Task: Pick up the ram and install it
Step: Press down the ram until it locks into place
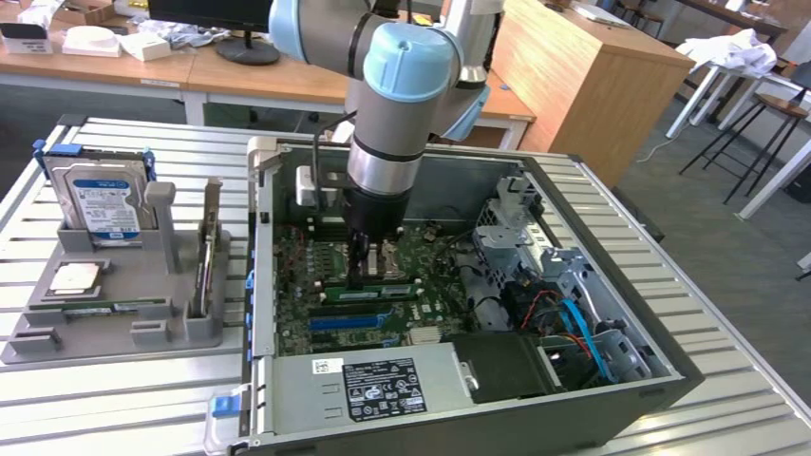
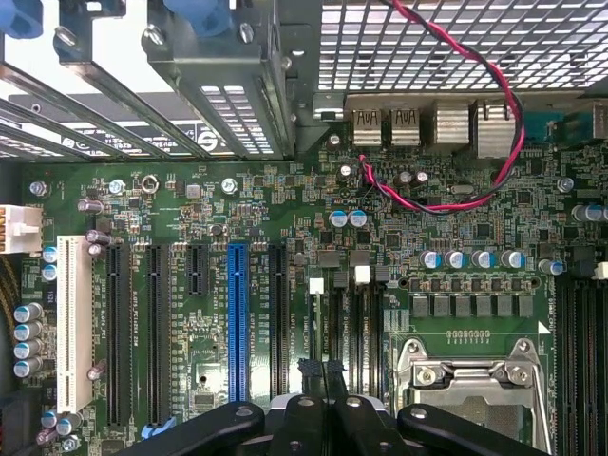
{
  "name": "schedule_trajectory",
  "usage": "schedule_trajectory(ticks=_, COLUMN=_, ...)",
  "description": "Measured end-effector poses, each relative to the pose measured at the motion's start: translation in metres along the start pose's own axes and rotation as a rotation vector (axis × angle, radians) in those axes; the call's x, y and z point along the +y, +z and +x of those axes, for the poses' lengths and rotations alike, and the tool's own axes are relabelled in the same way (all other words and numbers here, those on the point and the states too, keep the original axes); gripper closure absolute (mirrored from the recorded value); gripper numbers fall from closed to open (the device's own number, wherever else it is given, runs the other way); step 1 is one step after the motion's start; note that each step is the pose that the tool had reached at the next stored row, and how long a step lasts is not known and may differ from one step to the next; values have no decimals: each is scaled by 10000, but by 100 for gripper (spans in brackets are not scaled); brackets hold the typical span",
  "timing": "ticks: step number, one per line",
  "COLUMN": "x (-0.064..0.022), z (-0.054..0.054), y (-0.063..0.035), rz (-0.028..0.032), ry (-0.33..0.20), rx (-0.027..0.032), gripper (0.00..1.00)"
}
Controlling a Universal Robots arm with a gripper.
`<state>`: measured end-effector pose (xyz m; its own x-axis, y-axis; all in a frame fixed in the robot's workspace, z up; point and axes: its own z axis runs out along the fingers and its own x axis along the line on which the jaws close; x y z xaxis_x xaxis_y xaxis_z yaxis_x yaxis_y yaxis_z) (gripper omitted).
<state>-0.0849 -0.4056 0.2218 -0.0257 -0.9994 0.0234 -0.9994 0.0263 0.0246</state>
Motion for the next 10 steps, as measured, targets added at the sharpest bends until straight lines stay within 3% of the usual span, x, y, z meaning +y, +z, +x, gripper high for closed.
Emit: schedule_trajectory(ticks=10, x=-1, z=-1, y=-31, rz=7, ry=-1, rx=-11, gripper=90)
